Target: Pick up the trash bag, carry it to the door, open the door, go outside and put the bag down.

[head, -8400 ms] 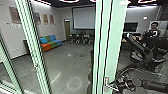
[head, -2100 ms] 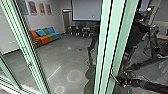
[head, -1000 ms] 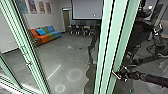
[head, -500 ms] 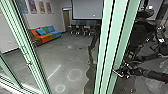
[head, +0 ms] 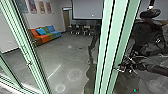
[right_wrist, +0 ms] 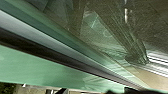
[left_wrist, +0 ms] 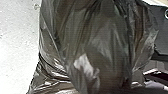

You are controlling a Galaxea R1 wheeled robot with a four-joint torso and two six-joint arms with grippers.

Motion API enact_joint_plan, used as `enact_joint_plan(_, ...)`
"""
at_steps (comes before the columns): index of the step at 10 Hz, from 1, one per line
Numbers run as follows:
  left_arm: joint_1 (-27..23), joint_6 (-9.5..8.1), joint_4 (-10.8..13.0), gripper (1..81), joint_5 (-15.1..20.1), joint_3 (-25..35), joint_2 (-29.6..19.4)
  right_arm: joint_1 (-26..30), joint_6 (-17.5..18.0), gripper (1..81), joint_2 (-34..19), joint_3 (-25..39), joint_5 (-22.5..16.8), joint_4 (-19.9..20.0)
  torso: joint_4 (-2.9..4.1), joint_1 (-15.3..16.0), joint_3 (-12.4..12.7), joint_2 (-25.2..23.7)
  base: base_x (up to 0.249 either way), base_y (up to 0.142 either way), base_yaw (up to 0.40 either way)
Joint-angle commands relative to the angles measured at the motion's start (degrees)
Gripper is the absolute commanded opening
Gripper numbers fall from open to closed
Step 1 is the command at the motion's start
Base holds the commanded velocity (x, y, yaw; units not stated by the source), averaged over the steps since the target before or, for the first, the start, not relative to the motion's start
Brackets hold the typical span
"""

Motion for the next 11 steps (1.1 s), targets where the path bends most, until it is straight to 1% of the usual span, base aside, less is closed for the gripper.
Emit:
enact_joint_plan(1,-1.9,-0.27,-0.5,1.0,4.0,0.0,-0.9,12.0,0.6,81.1,-3.3,-1.4,2.6,-2.8,0.0,0.0,-2.0,0.0,0.0,0.0,0.0)
enact_joint_plan(4,-1.8,-0.18,-0.5,1.0,4.0,0.0,-0.7,13.0,0.6,81.1,-3.5,-1.3,2.6,-3.0,0.02,0.0,-4.6,0.0,0.0,0.0,0.0)
enact_joint_plan(5,-1.8,-0.18,-0.5,1.0,4.0,0.0,-0.7,13.6,0.6,81.1,-3.6,-1.2,2.1,-3.5,0.0,0.0,-3.4,0.0,0.0,0.0,0.0)
enact_joint_plan(7,-1.8,-0.18,-0.5,1.0,4.0,-0.1,-0.5,15.3,0.6,81.1,-4.3,0.1,0.9,-4.4,0.02,0.1,-4.4,0.1,0.0,0.0,0.0)
enact_joint_plan(8,-1.8,-0.18,-0.5,1.0,4.0,0.0,-0.5,16.4,0.6,81.1,-4.9,0.9,-0.6,-5.0,0.02,0.1,-4.4,0.1,0.0,0.0,0.0)
enact_joint_plan(10,-1.8,-0.18,-0.5,1.0,4.0,0.0,-0.5,18.5,0.7,81.1,-7.1,2.9,-1.9,-6.1,0.02,0.1,-4.4,0.1,0.0,0.0,0.0)
enact_joint_plan(11,-1.8,-0.18,-0.5,1.0,3.9,0.0,-0.4,19.5,0.6,81.1,-7.9,3.7,-3.3,-6.8,0.02,0.1,-4.4,0.1,0.0,0.0,0.0)
